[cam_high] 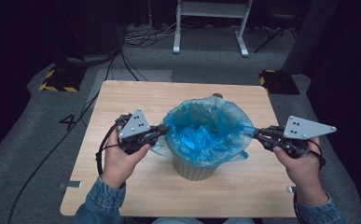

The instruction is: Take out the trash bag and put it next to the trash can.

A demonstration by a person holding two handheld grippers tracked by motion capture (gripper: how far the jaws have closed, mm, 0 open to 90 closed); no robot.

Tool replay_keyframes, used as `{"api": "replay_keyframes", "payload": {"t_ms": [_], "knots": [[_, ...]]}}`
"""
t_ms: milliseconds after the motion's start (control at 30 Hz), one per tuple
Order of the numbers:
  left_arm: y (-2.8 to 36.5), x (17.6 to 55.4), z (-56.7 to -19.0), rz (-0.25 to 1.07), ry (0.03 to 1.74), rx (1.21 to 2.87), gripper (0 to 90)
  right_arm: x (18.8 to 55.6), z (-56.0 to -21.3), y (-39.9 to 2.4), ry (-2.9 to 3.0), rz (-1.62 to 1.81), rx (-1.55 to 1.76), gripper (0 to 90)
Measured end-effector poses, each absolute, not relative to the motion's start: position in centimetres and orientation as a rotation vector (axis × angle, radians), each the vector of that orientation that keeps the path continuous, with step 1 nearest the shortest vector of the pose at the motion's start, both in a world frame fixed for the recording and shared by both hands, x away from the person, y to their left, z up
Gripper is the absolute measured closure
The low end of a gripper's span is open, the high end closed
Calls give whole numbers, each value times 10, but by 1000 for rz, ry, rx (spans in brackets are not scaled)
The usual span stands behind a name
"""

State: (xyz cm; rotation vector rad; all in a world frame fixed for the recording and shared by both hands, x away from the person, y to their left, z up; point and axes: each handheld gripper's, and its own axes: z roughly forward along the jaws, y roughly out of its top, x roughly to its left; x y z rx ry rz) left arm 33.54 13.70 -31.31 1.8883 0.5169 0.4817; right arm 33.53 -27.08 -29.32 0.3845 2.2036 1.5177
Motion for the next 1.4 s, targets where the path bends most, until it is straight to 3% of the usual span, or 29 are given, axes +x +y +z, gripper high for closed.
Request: {"api": "replay_keyframes", "payload": {"t_ms": [600,1133,1200,1233,1267,1367,1400], "knots": [[111,331,-294,490,410,1877,900,335,-266,-227,2177,1594,250,900],[95,330,-286,492,371,1859,900,338,-282,-173,2340,1624,126,881],[94,330,-285,493,365,1860,900,339,-284,-167,2361,1622,122,849],[94,330,-285,492,364,1862,900,340,-286,-160,2383,1618,144,762],[93,330,-284,489,361,1858,900,340,-286,-160,2383,1618,144,762],[91,329,-284,482,353,1862,900,347,-291,-149,2357,1605,262,487],[91,329,-284,482,353,1862,900,347,-291,-149,2357,1605,262,487]]}}
